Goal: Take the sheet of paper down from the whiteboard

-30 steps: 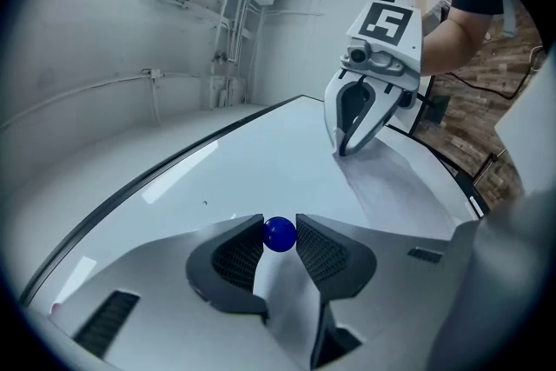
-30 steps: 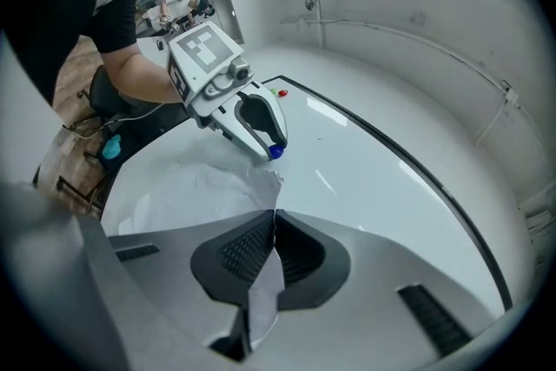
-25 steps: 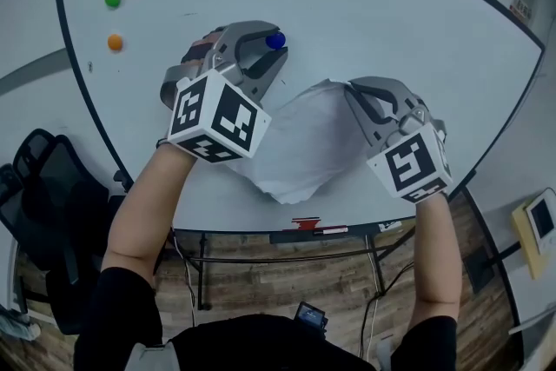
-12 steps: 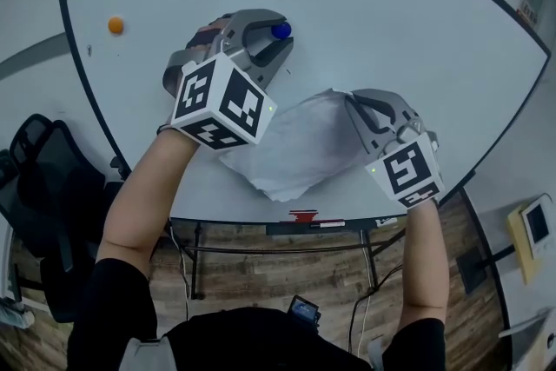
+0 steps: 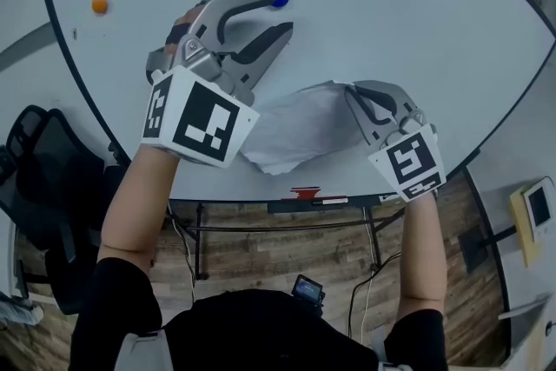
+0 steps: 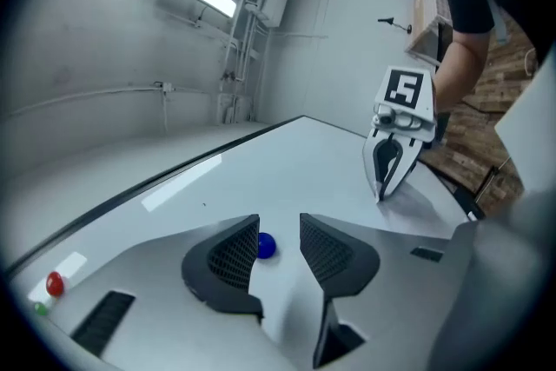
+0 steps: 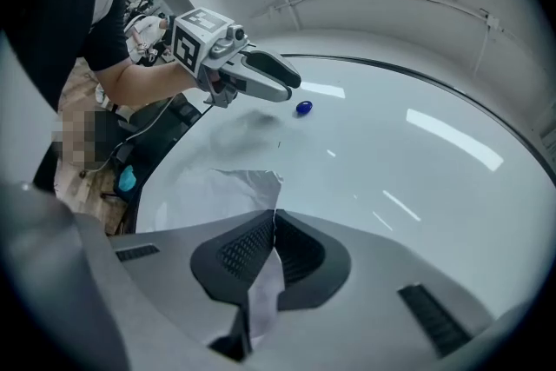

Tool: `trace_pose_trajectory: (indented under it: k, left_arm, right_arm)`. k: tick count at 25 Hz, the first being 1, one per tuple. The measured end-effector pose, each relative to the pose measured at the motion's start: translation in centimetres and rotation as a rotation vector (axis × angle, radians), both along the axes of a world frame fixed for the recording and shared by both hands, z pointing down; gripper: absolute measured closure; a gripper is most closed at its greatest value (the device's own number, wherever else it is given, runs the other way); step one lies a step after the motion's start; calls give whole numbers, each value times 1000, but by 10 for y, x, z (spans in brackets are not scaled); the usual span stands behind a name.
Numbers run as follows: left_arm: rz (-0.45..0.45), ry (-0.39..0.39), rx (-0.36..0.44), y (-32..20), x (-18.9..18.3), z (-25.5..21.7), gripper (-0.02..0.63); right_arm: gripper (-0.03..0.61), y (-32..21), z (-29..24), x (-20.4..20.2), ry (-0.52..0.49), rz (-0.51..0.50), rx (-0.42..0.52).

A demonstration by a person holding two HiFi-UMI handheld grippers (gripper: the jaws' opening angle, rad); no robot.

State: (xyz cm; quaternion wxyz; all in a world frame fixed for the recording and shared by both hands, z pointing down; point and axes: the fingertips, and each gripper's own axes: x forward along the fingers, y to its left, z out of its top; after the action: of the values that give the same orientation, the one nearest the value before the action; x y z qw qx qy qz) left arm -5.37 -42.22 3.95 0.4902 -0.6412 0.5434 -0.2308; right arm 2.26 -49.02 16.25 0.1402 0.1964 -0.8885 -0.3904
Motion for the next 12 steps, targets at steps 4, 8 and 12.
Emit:
trace_pose_trajectory:
  k: [4, 8, 12]
  left_arm:
    - [152, 117, -139, 23, 15, 52, 463]
    - [204, 229, -236, 26, 17, 117, 560]
    - [246, 338, -354, 21, 9, 181, 594]
  right_arm:
    - [558, 6, 31, 4, -22, -12, -72]
    - [558, 14, 74, 13, -45, -24, -178]
    - [558, 29, 119, 18, -92, -51, -308]
